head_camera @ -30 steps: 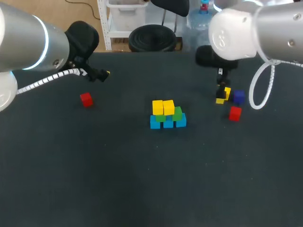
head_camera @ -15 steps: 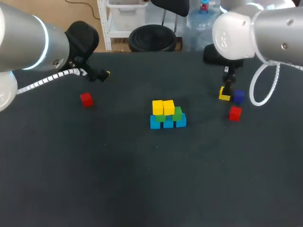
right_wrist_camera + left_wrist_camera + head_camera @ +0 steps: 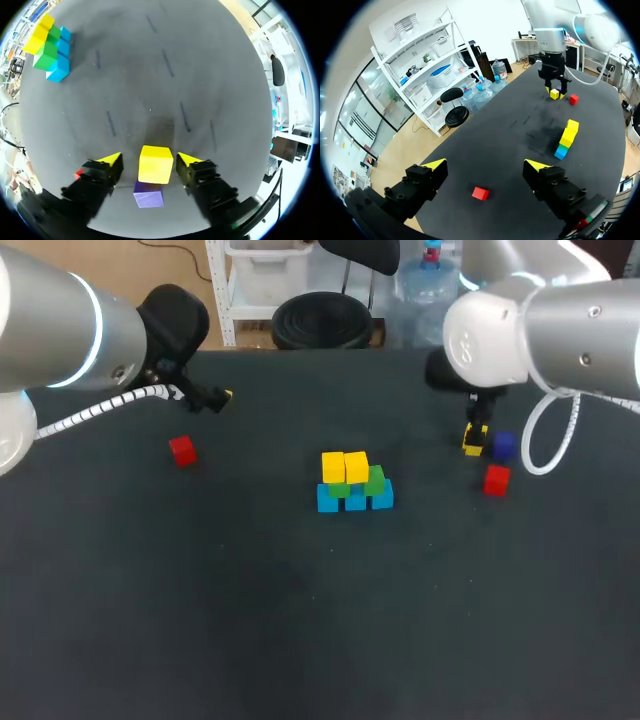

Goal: Place the blue cubes, place green cubes on the blue cubes, place the yellow cubes on the green cubes, then place the red cubes on the yellow cubes, and place purple cube on the red cubes.

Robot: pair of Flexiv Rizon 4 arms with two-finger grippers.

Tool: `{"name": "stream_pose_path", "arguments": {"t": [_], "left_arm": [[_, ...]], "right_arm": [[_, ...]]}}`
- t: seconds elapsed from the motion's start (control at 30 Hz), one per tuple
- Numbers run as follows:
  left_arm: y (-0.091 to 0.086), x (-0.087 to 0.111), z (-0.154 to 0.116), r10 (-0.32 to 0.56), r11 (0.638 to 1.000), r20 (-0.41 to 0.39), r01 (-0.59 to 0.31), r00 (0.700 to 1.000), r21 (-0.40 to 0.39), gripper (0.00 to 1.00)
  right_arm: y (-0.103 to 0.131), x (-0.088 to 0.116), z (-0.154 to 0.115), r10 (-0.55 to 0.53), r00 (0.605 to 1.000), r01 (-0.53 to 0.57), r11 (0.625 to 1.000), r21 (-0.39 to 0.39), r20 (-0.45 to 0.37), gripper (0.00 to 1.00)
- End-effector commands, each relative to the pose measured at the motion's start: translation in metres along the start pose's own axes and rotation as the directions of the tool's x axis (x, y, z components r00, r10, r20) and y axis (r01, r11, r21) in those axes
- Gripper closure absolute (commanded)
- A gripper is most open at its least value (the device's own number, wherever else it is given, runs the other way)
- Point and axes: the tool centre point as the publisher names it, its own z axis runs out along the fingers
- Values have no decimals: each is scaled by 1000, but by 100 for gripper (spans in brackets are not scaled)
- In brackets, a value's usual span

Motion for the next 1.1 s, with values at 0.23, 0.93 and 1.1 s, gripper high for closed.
{"name": "stream_pose_path", "arguments": {"t": [0.23,0.93,1.1], "left_arm": [[1,0,0,1,1000,2,-1,1000,3,0],[1,0,0,1,1000,2,-1,1000,3,0],[1,0,0,1,1000,2,-1,1000,3,0]], "right_arm": [[1,1,-1,2,1000,-2,1000,-4,-2,60],[49,-37,-58,-190,982,190,982,9,5,100],[70,-44,-74,-220,975,220,975,16,18,100]]}}
